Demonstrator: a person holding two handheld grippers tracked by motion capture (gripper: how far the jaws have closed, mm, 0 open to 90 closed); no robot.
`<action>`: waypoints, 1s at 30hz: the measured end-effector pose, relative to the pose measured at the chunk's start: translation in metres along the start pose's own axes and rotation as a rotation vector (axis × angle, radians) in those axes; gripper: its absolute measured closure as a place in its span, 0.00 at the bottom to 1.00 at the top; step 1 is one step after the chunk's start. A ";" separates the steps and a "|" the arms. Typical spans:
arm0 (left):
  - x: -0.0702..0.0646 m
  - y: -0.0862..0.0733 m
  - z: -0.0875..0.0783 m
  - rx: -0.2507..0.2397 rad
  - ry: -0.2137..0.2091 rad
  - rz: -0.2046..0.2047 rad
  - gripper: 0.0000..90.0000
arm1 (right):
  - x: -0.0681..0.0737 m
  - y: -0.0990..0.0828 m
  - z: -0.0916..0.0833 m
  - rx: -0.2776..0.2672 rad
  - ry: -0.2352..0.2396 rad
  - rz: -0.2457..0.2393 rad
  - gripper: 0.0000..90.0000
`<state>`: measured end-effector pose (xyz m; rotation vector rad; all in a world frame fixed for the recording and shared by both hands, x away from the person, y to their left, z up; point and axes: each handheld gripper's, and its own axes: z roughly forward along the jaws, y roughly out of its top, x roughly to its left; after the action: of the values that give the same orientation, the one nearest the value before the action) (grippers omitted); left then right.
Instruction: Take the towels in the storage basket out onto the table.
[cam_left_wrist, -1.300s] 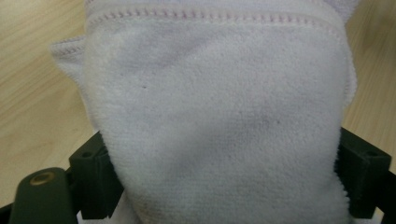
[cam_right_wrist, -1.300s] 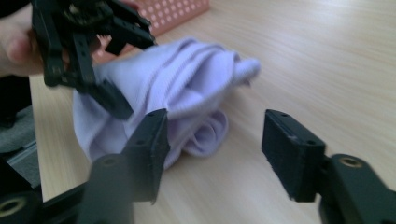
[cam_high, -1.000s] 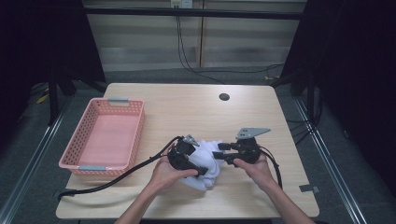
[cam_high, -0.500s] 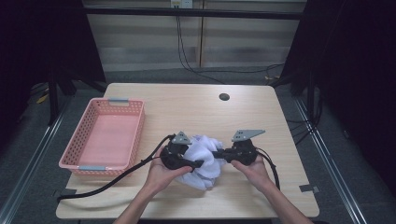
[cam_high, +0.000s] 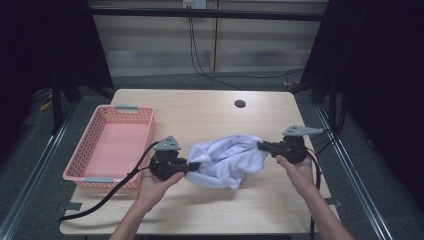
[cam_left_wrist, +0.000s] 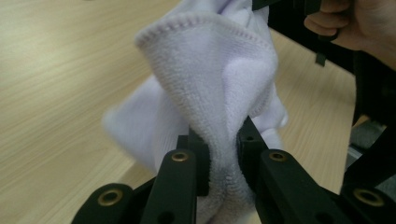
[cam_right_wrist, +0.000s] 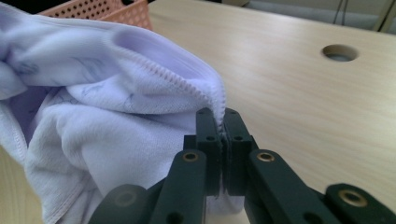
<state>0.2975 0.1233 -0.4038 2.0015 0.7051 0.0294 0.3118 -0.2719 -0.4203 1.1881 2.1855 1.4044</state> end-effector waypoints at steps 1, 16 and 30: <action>0.000 0.000 0.000 0.000 0.000 0.000 0.90 | -0.004 0.004 -0.006 -0.012 -0.020 0.001 0.97; 0.013 -0.032 -0.003 0.020 0.048 -0.086 0.51 | -0.041 -0.025 -0.007 0.040 -0.114 0.089 0.60; 0.017 -0.032 -0.016 -0.002 0.090 -0.092 0.44 | 0.027 -0.008 0.021 0.028 0.145 -0.012 0.40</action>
<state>0.2918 0.1556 -0.4255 1.9736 0.8535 0.0659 0.3040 -0.2395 -0.4322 1.1127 2.3119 1.5030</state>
